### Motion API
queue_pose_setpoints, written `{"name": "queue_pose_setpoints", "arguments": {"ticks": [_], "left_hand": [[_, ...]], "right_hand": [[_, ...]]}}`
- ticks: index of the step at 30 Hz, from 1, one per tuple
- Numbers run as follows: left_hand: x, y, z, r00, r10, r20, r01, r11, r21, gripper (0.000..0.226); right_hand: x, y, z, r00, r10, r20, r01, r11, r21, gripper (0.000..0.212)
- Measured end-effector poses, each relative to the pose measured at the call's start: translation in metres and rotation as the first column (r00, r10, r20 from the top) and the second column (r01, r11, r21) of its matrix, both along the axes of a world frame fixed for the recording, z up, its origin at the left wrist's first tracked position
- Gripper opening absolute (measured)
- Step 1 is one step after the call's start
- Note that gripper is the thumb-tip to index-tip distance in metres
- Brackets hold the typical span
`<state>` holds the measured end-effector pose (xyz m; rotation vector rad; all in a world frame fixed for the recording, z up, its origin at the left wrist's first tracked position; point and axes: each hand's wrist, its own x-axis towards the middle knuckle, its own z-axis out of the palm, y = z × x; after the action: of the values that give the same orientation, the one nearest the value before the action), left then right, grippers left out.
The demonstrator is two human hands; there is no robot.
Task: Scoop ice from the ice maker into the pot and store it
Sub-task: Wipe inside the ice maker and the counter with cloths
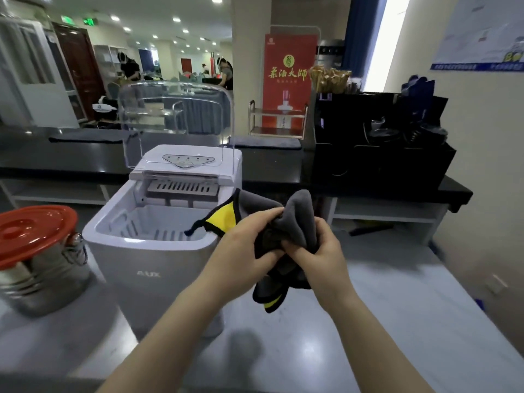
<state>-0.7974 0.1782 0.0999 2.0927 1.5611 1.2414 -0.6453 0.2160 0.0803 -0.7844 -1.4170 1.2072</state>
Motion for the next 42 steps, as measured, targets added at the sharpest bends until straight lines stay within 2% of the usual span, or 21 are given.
{"name": "queue_pose_setpoints", "arguments": {"ticks": [5, 12, 19, 22, 26, 33, 36, 42], "left_hand": [[0.03, 0.013, -0.033, 0.999, -0.003, 0.032, 0.008, 0.985, -0.175, 0.061], [0.048, 0.028, -0.085, 1.0, 0.024, 0.002, -0.021, 0.914, -0.404, 0.061], [0.044, 0.03, -0.095, 0.994, 0.029, -0.107, -0.076, 0.882, -0.466, 0.058], [0.041, 0.027, -0.077, 0.98, 0.011, -0.2, -0.093, 0.909, -0.407, 0.06], [0.035, 0.02, -0.039, 0.981, -0.004, -0.195, -0.043, 0.971, -0.233, 0.056], [-0.016, 0.016, 0.014, 0.992, 0.129, 0.008, -0.13, 0.991, 0.042, 0.049], [-0.046, 0.015, 0.026, 0.979, 0.157, 0.133, -0.169, 0.982, 0.089, 0.046], [-0.11, 0.015, 0.045, 0.947, 0.183, 0.265, -0.222, 0.967, 0.123, 0.05]], "right_hand": [[0.037, 0.007, -0.027, 0.993, -0.04, 0.115, 0.053, 0.992, -0.112, 0.021], [0.06, 0.027, -0.075, 0.901, -0.065, 0.428, 0.154, 0.972, -0.176, 0.019], [0.056, 0.039, -0.091, 0.875, -0.044, 0.481, 0.137, 0.978, -0.16, 0.038], [0.047, 0.044, -0.084, 0.879, -0.082, 0.47, 0.149, 0.983, -0.108, 0.042], [0.029, 0.051, -0.062, 0.906, -0.072, 0.418, 0.089, 0.996, -0.022, 0.035], [-0.024, 0.061, 0.005, 0.967, 0.005, 0.254, -0.023, 0.997, 0.071, 0.034], [-0.048, 0.062, 0.031, 0.97, 0.027, 0.24, -0.056, 0.992, 0.111, 0.042], [-0.098, 0.066, 0.057, 0.975, 0.061, 0.216, -0.091, 0.987, 0.134, 0.057]]}}
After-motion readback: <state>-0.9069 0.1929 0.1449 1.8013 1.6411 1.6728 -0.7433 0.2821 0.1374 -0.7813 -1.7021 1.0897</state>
